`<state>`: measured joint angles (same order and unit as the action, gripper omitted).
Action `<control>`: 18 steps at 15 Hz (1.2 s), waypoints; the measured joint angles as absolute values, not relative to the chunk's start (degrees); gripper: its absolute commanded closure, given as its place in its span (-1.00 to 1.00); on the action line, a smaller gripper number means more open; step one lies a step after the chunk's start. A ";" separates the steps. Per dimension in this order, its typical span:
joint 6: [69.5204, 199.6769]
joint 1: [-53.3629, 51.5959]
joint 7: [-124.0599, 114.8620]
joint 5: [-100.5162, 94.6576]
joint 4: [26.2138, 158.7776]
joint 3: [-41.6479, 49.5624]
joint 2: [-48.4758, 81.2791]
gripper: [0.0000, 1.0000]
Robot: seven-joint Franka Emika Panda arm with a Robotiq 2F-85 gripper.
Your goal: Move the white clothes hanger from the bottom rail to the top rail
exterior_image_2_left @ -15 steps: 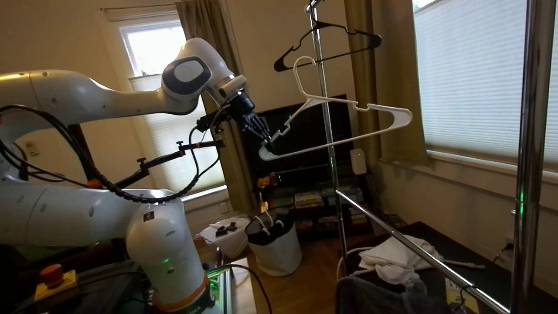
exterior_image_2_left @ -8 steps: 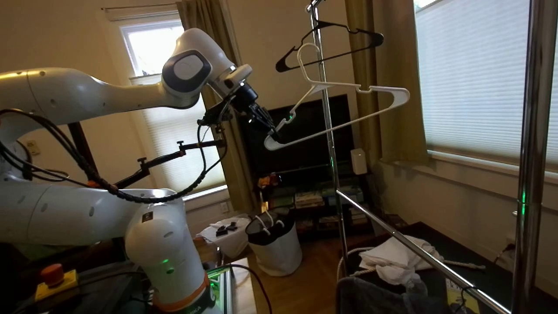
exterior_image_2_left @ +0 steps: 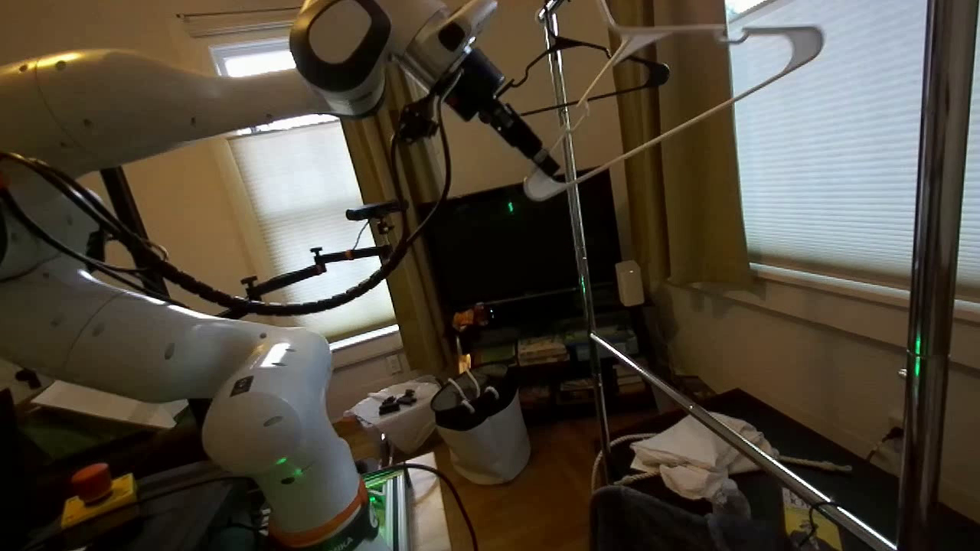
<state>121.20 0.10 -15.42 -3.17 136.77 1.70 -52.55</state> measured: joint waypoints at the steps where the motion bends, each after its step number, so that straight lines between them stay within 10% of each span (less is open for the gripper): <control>1: 121.73 2.20 -14.71 -3.17 134.02 2.31 -50.60 0.84; 18: 119.76 4.11 4.97 -0.83 107.55 14.40 -35.02 0.96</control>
<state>119.76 4.11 4.97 -0.83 107.55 14.40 -35.02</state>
